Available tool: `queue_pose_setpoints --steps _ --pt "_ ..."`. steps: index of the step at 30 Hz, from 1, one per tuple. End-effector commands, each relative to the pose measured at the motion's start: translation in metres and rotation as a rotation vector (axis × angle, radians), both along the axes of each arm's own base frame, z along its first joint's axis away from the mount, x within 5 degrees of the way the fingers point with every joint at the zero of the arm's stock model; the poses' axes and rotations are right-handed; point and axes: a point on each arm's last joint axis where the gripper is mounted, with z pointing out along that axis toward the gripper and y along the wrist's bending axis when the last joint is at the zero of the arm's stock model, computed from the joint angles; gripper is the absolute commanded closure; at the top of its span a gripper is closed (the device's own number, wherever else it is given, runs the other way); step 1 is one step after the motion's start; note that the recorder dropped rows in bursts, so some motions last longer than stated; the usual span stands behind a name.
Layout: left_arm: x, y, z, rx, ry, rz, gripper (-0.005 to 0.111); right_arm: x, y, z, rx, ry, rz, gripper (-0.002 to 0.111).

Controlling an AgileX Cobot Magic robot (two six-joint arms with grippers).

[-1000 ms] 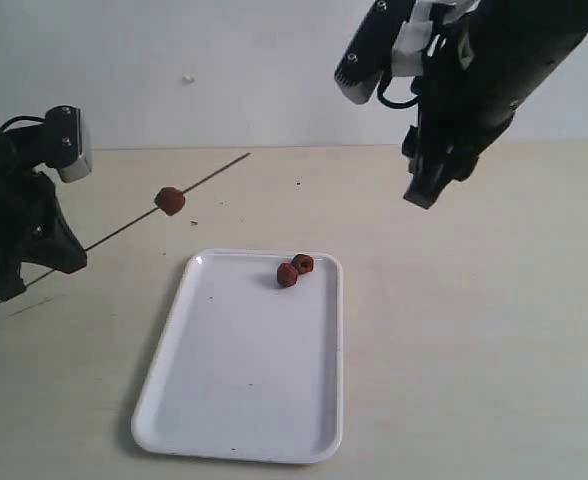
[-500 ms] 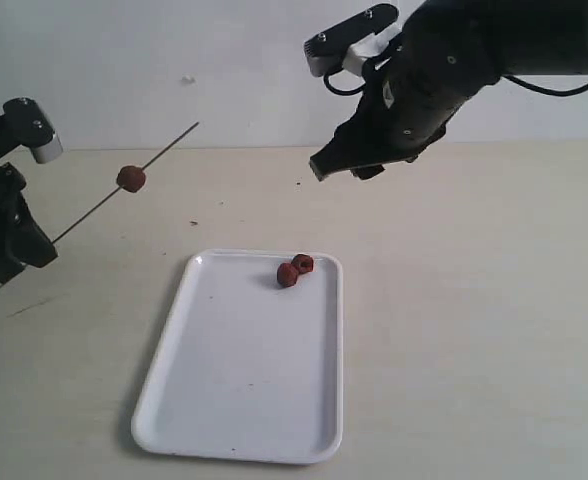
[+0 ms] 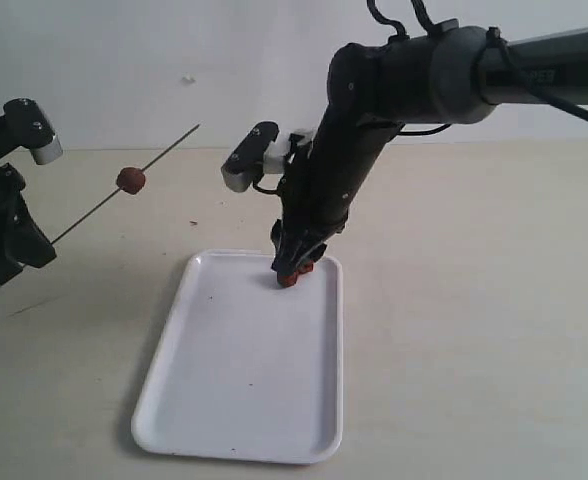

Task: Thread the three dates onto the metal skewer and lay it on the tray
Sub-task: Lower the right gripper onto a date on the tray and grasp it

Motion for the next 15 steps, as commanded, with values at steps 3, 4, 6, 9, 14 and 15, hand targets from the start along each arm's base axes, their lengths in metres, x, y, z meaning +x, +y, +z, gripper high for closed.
queue_pose_setpoints --steps 3,4,6,9,14,15 --pt "0.001 0.0 0.004 0.001 -0.02 0.0 0.107 0.009 0.009 -0.016 -0.037 -0.102 0.119 0.061" --pt "0.001 0.0 0.004 0.001 -0.02 0.0 0.107 0.01 0.01 -0.017 -0.041 -0.117 0.125 0.061" --pt "0.002 0.0 0.004 0.001 -0.022 0.0 0.107 0.011 0.014 -0.021 -0.043 -0.14 0.135 0.061" --pt "0.002 0.0 0.004 0.001 -0.022 0.0 0.107 0.013 0.016 -0.028 -0.054 -0.151 0.144 0.061" --pt "0.002 0.001 0.004 0.001 -0.024 0.001 0.107 0.013 0.015 -0.047 -0.112 -0.127 0.171 0.061" --pt "0.002 0.001 0.004 0.001 -0.024 0.001 0.107 0.013 0.015 -0.048 -0.112 -0.124 0.167 0.061"
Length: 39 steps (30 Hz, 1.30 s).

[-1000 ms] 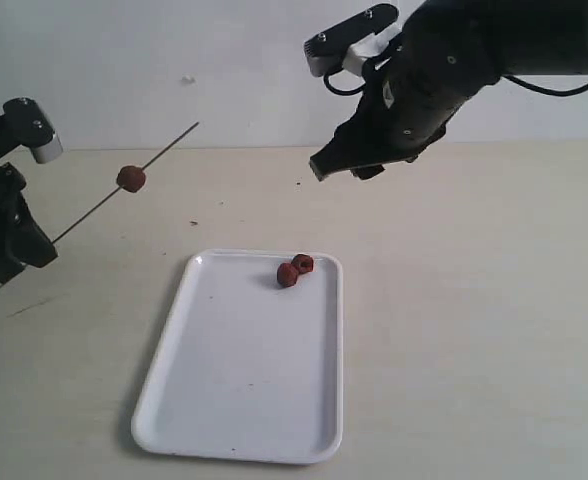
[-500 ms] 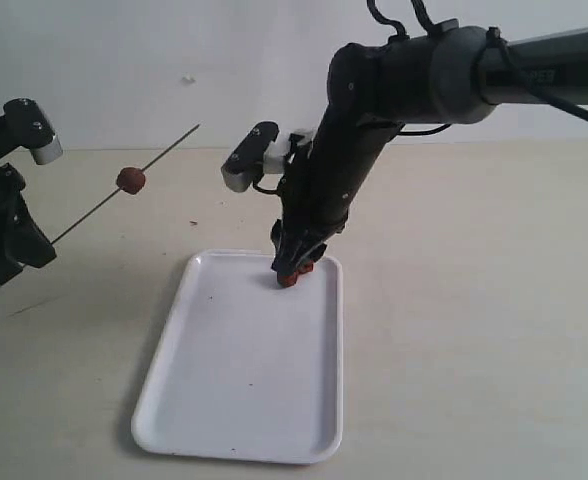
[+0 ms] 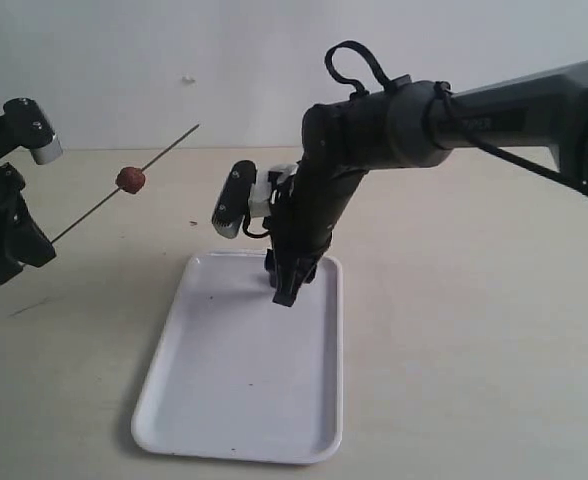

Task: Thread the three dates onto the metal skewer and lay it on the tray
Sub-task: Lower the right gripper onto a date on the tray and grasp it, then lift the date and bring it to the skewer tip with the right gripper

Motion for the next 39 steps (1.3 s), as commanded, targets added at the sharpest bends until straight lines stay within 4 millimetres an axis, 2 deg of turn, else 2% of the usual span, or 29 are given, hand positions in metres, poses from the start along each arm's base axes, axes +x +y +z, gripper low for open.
queue_pose_setpoints --steps 1,7,16,24,29,34,39 --pt "0.001 0.0 0.004 -0.002 -0.019 0.001 0.107 0.002 0.001 -0.004 -0.019 -0.01 0.007 0.062" --pt "0.002 0.001 0.004 0.002 -0.027 0.002 0.107 0.002 0.0 -0.004 -0.02 -0.007 0.008 0.07" --pt "0.002 0.001 0.004 0.002 -0.027 0.002 0.107 0.001 0.0 0.002 -0.014 -0.006 0.002 0.09" --pt "0.002 0.001 0.004 0.002 -0.028 0.002 0.107 -0.003 -0.001 0.028 0.012 -0.006 -0.031 0.09" --pt "0.003 0.001 0.004 0.002 -0.033 0.004 0.107 -0.01 -0.001 0.036 0.027 0.05 -0.04 0.09" --pt "0.002 0.0 0.004 0.008 -0.04 -0.028 0.107 -0.02 -0.004 0.055 0.01 0.096 -0.028 0.09" --pt "-0.005 -0.008 0.004 -0.004 -0.017 -0.223 0.107 -0.033 -0.011 0.076 -0.034 0.149 0.012 0.09"
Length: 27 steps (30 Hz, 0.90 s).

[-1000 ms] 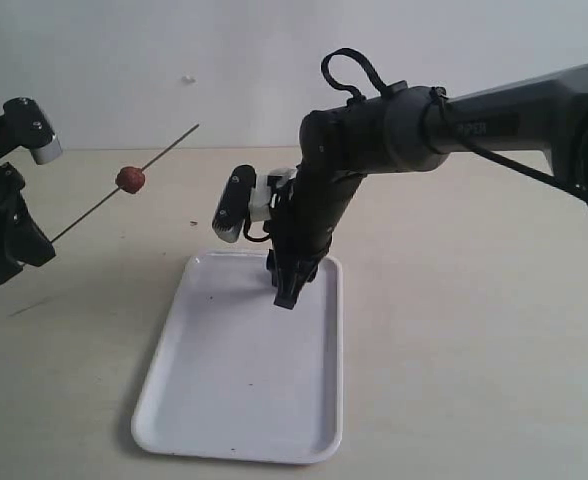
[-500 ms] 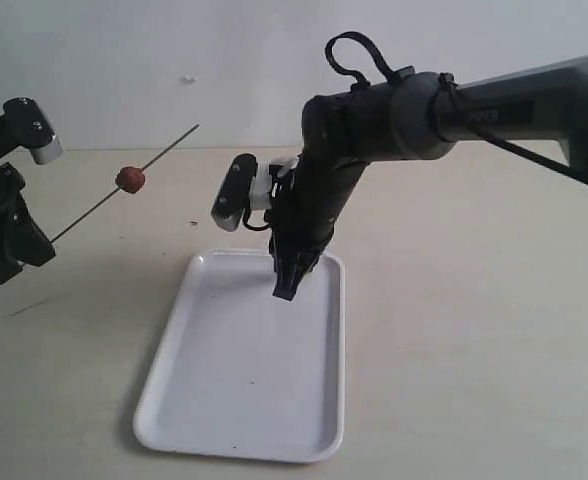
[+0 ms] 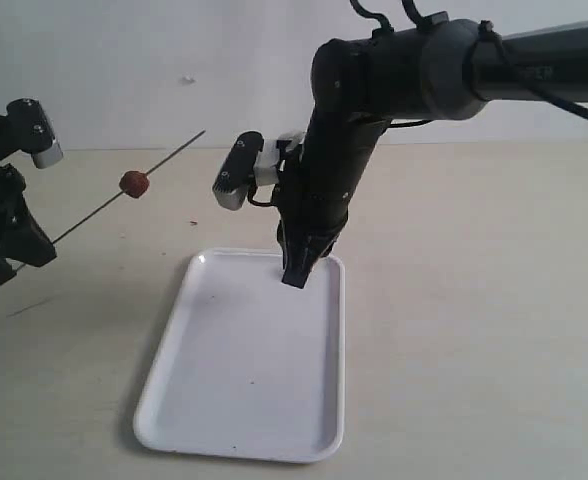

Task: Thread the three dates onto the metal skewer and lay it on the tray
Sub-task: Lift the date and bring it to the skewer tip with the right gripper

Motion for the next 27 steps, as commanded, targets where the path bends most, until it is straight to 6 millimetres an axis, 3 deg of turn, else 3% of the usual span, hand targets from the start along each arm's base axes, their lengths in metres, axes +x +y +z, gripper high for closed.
queue_pose_setpoints --steps 1,6,11,16,23,27 --pt "-0.007 -0.01 0.003 -0.013 0.011 -0.202 0.107 -0.012 -0.006 0.026 -0.033 0.036 0.037 0.09" --pt "-0.01 -0.025 -0.006 -0.036 0.051 -0.287 0.107 -0.021 -0.01 0.049 -0.035 0.022 0.066 0.09" --pt "-0.011 -0.035 -0.029 -0.019 0.108 -0.361 0.107 -0.028 -0.016 0.076 -0.045 -0.037 0.084 0.09" --pt "-0.011 -0.043 -0.035 -0.012 0.109 -0.405 0.107 -0.035 -0.023 0.1 -0.061 -0.104 0.091 0.09" --pt "-0.007 -0.042 -0.035 0.004 0.055 -0.424 0.107 -0.043 -0.025 0.107 -0.101 -0.094 0.12 0.09" --pt "-0.006 -0.043 -0.035 0.002 0.045 -0.423 0.107 -0.048 -0.013 0.108 -0.125 -0.118 0.178 0.086"
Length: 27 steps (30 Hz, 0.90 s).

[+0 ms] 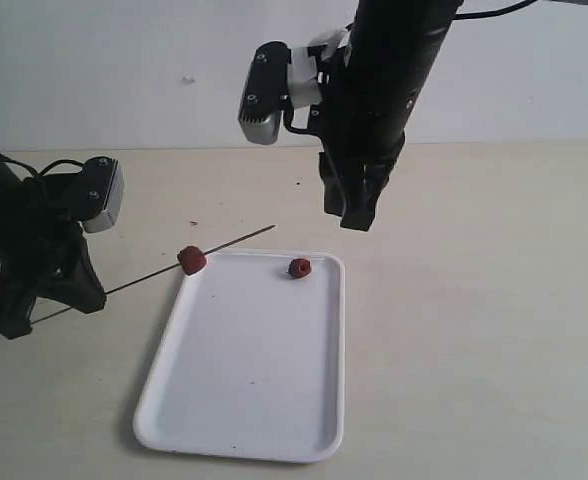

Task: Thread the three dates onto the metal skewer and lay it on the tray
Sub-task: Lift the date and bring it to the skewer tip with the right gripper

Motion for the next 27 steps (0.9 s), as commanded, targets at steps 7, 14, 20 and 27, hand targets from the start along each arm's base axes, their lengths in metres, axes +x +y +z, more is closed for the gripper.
queue_pose_setpoints --steps 7,14,20,27 --pt "0.002 -0.003 -0.002 -0.019 -0.014 0.006 0.107 -0.02 0.034 0.005 -0.029 -0.036 0.168 0.082" --pt "0.002 -0.004 -0.002 -0.022 -0.02 -0.011 0.107 -0.036 0.057 0.005 -0.05 -0.05 0.269 0.082" --pt "0.002 -0.004 -0.002 -0.022 -0.02 -0.011 0.107 -0.039 0.061 0.006 -0.1 -0.08 0.295 0.082" --pt "0.002 -0.004 -0.002 -0.022 -0.015 -0.014 0.107 -0.034 0.054 0.007 -0.185 -0.126 0.298 0.082"
